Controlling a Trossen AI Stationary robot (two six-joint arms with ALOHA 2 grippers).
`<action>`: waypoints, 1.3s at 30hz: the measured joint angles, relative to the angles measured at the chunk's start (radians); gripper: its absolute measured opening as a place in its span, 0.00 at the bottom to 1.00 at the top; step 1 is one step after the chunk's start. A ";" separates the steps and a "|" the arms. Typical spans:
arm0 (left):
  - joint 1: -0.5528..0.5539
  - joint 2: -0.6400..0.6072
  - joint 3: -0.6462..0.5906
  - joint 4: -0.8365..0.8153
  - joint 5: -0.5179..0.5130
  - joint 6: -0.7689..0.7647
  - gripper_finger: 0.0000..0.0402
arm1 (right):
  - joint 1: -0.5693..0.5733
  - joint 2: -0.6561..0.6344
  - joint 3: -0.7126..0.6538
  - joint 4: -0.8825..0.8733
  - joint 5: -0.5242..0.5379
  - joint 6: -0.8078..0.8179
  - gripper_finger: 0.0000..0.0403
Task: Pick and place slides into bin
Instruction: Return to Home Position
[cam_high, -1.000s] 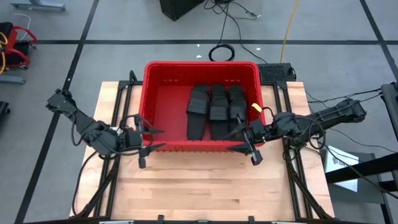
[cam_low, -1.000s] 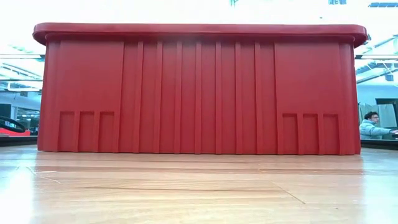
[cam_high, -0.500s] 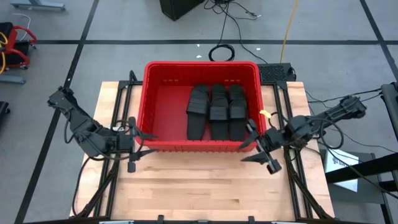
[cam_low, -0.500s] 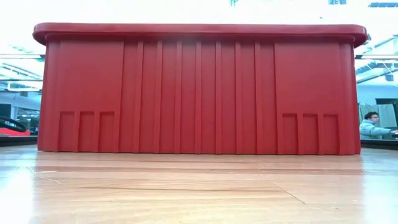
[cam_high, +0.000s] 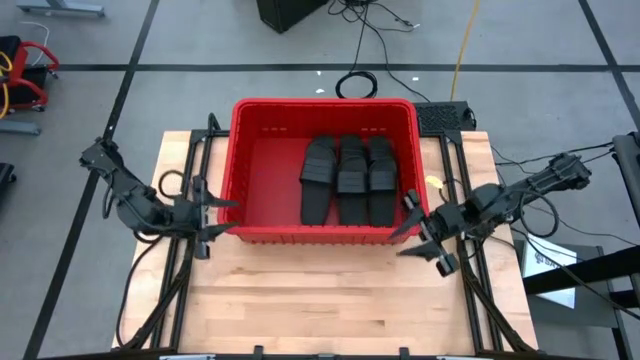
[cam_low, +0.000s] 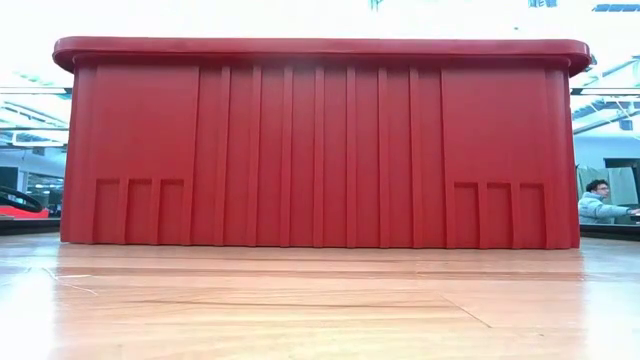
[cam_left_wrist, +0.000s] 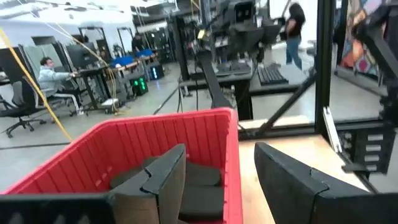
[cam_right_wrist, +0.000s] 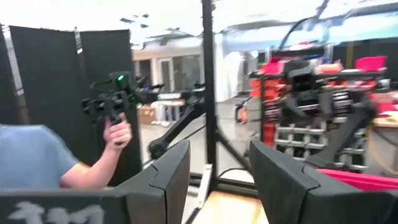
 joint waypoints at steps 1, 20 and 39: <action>0.003 -0.012 -0.012 0.017 0.000 0.012 0.49 | -0.011 -0.019 -0.015 0.006 0.001 0.002 0.39; 0.419 -0.113 -0.089 -0.006 0.294 0.003 0.49 | -0.251 -0.217 -0.119 -0.120 -0.008 0.042 0.39; 0.583 -0.223 -0.112 -0.073 0.456 -0.027 0.49 | -0.334 -0.435 -0.292 0.027 -0.107 0.046 0.39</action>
